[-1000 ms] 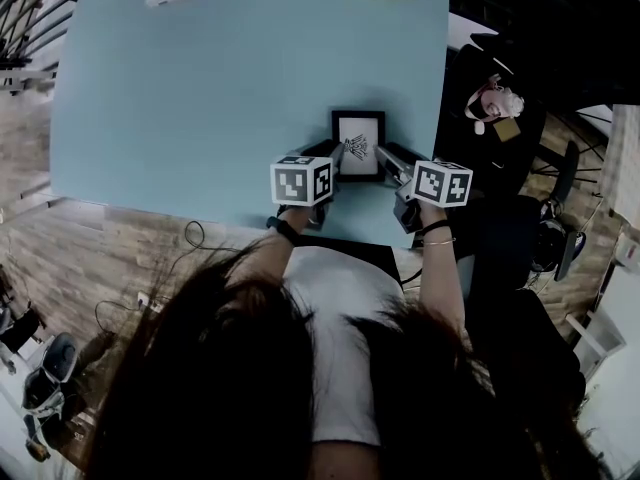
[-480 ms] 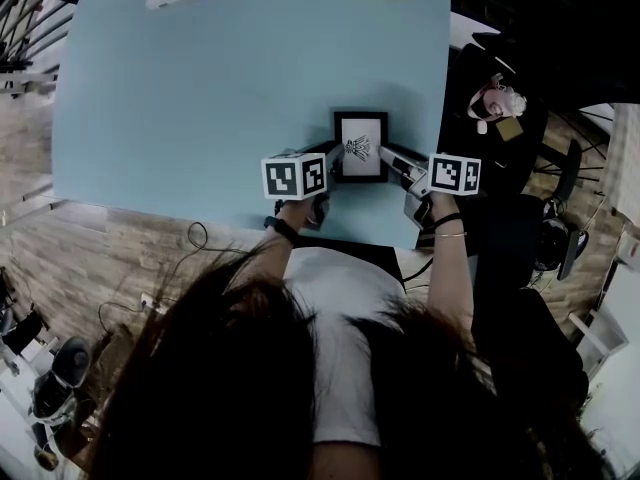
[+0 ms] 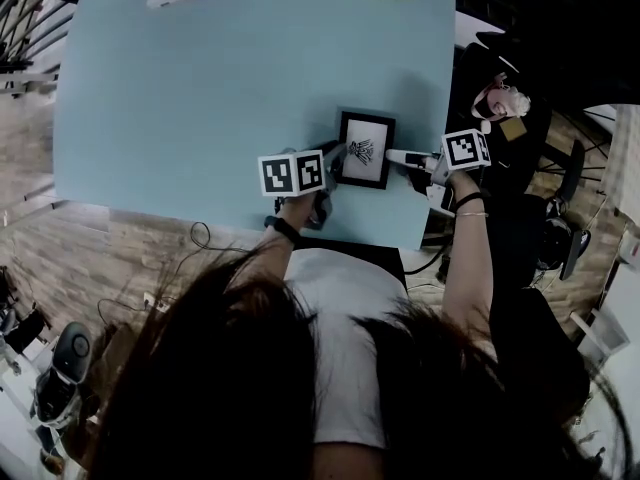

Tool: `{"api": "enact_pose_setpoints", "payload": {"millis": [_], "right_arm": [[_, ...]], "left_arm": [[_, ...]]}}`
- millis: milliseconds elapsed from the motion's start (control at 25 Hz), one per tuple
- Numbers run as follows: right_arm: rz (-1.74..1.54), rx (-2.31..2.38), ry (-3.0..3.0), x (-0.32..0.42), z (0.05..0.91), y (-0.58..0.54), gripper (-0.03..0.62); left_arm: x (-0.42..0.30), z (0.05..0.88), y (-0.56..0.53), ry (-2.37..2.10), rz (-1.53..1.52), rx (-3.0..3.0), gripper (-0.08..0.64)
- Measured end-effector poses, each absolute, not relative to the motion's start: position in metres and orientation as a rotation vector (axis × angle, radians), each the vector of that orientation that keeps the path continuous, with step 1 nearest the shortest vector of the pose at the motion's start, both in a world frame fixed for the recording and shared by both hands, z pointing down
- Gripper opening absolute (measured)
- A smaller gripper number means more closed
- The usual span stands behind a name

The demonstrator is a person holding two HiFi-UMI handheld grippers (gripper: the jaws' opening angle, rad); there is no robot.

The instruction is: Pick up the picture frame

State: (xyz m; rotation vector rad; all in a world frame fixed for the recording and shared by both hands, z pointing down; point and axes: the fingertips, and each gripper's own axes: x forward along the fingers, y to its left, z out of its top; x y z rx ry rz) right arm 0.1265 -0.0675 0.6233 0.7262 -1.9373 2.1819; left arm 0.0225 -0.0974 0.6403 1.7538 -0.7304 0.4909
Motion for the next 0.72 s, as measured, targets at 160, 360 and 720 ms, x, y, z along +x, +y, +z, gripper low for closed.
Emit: {"api": "enact_pose_setpoints", "payload": {"millis": [160,360,720], "right_arm": [[2.146,0.634,-2.018,0.113,0.617,-0.075,0.135],[2.141,0.715,-2.047,0.117,0.618,-0.084,0.133],[2.162,0.561,-2.219,0.066,0.607,-0.099,0.133]], "left_arm": [[0.021,0.640,-0.099,-0.701,0.462,1.726,0.127],[0.019,0.638,-0.099,-0.700,0.426,1.696,0.126],[0.023,0.639,-0.098,-0.661,0.413,1.692,0.127]]}}
